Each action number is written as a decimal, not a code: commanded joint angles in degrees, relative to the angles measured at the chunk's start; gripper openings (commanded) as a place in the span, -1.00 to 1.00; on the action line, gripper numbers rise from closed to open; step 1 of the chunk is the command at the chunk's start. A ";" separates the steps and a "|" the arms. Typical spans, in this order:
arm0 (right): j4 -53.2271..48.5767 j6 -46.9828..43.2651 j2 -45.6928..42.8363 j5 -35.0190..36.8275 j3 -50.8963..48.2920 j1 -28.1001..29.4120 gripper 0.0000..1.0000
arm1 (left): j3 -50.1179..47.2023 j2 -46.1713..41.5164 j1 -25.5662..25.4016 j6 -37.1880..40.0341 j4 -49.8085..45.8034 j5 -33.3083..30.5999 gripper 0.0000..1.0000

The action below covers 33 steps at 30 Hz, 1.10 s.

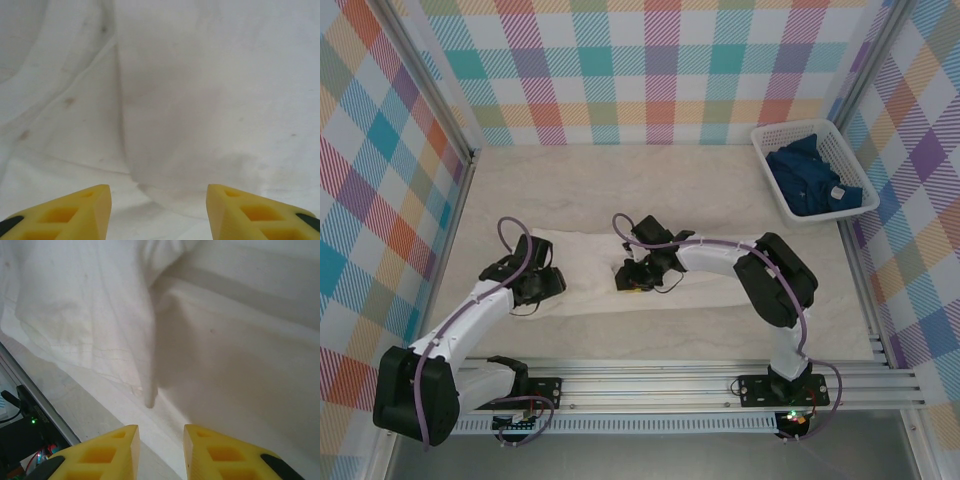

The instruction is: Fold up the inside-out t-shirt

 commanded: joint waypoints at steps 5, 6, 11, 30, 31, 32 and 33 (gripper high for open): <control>7.28 -3.13 0.95 -2.12 4.81 1.18 -0.42 | 0.69 8.68 0.19 0.76 7.16 5.96 0.04; 7.41 -2.78 2.55 -2.41 5.68 1.36 -0.43 | 0.73 10.27 0.28 1.00 6.63 5.31 0.04; 5.57 -1.88 6.97 -1.68 6.75 1.64 -0.48 | 1.26 12.78 2.68 2.57 5.50 3.06 0.03; 3.44 -14.13 -7.48 1.41 -2.64 0.88 -0.01 | 9.91 15.46 18.76 9.27 8.07 2.42 1.00; 3.56 -14.53 -8.23 1.17 -3.46 0.42 0.02 | 10.54 17.26 18.83 10.19 8.06 3.36 1.00; 3.81 -14.61 -9.04 1.00 -4.37 -0.04 0.04 | 10.88 18.72 18.82 11.00 8.02 3.87 1.00; 4.41 -14.62 -9.83 0.50 -5.49 -0.54 0.06 | 11.12 20.08 18.83 11.98 8.18 4.76 1.00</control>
